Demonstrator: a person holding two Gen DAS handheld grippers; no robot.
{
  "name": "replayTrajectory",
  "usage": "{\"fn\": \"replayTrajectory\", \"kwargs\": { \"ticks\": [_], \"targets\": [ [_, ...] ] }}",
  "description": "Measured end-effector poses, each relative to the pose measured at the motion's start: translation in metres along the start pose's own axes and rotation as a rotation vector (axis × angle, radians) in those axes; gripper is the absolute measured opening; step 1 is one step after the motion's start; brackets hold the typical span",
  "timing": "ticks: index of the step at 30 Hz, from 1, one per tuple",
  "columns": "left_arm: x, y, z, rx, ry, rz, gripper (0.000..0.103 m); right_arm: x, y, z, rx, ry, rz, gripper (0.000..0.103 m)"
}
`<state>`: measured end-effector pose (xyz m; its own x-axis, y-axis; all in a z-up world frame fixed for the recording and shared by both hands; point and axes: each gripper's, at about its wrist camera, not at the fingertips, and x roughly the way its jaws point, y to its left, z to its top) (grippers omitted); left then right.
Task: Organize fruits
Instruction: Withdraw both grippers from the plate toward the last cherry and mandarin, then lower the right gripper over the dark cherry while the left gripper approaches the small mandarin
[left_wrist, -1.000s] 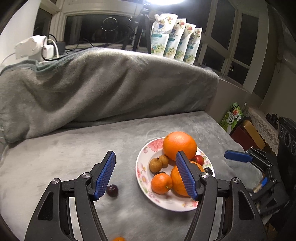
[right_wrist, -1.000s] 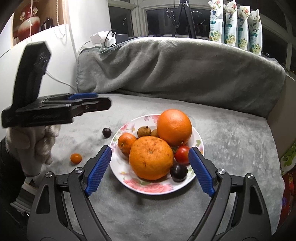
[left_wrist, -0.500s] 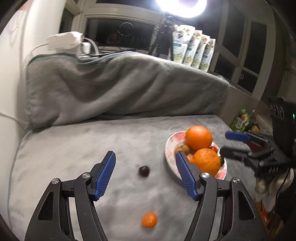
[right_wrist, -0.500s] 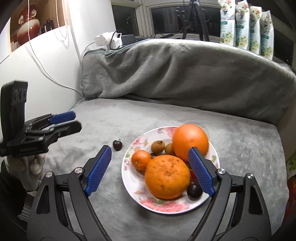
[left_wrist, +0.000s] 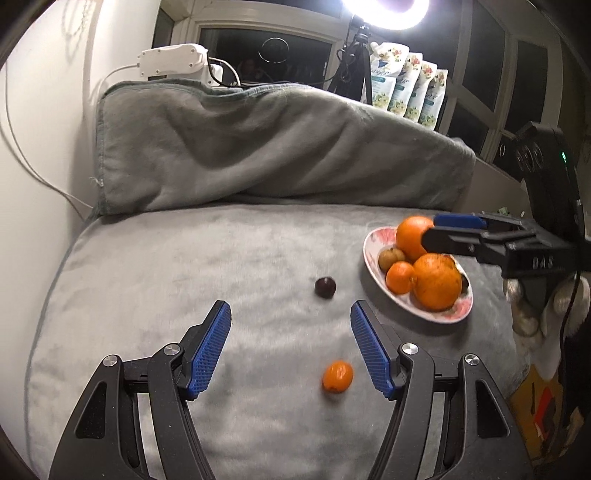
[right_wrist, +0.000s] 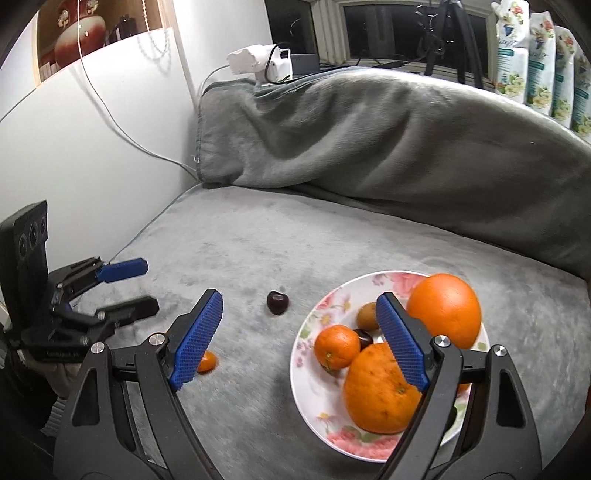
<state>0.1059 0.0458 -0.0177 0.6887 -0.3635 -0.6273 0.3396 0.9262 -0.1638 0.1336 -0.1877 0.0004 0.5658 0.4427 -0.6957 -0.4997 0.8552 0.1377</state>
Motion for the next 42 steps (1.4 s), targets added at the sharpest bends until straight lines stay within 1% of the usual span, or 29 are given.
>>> {"fn": "replayTrajectory", "kwargs": {
  "ticks": [4, 17, 27, 32, 33, 34, 35, 37, 38, 39, 40, 42],
  "targets": [
    [-0.003, -0.002, -0.005, 0.005, 0.001, 0.005, 0.067, 0.006, 0.003, 0.001, -0.003, 0.011, 0.021, 0.087],
    [-0.005, -0.003, -0.008, 0.006, 0.007, 0.019, 0.067, 0.011, 0.004, 0.002, -0.002, 0.021, 0.025, 0.087],
    [0.000, 0.000, -0.019, -0.011, 0.030, 0.002, 0.067, 0.021, 0.008, 0.005, -0.032, 0.045, 0.029, 0.087],
    [0.003, -0.001, -0.025, -0.019, 0.046, -0.018, 0.066, 0.031, 0.009, 0.008, -0.033, 0.076, 0.059, 0.087],
    [0.004, -0.002, -0.026, -0.019, 0.050, -0.026, 0.062, 0.035, 0.010, 0.008, -0.040, 0.088, 0.063, 0.084],
    [0.004, -0.003, -0.027, -0.021, 0.054, -0.033, 0.061, 0.038, 0.012, 0.008, -0.047, 0.100, 0.066, 0.079],
    [0.005, -0.003, -0.029, -0.026, 0.059, -0.043, 0.061, 0.040, 0.014, 0.008, -0.053, 0.111, 0.070, 0.077],
    [0.008, -0.004, -0.032, -0.040, 0.072, -0.066, 0.060, 0.046, 0.018, 0.008, -0.064, 0.130, 0.080, 0.076],
    [0.010, -0.004, -0.034, -0.050, 0.078, -0.078, 0.057, 0.048, 0.019, 0.008, -0.071, 0.137, 0.084, 0.075],
    [0.011, -0.004, -0.036, -0.060, 0.087, -0.093, 0.051, 0.050, 0.020, 0.008, -0.076, 0.143, 0.085, 0.073],
    [0.013, -0.005, -0.038, -0.068, 0.097, -0.108, 0.050, 0.053, 0.022, 0.007, -0.081, 0.153, 0.084, 0.068],
    [0.016, -0.008, -0.040, -0.063, 0.108, -0.121, 0.049, 0.059, 0.023, 0.006, -0.089, 0.178, 0.090, 0.062]
  ]
}}
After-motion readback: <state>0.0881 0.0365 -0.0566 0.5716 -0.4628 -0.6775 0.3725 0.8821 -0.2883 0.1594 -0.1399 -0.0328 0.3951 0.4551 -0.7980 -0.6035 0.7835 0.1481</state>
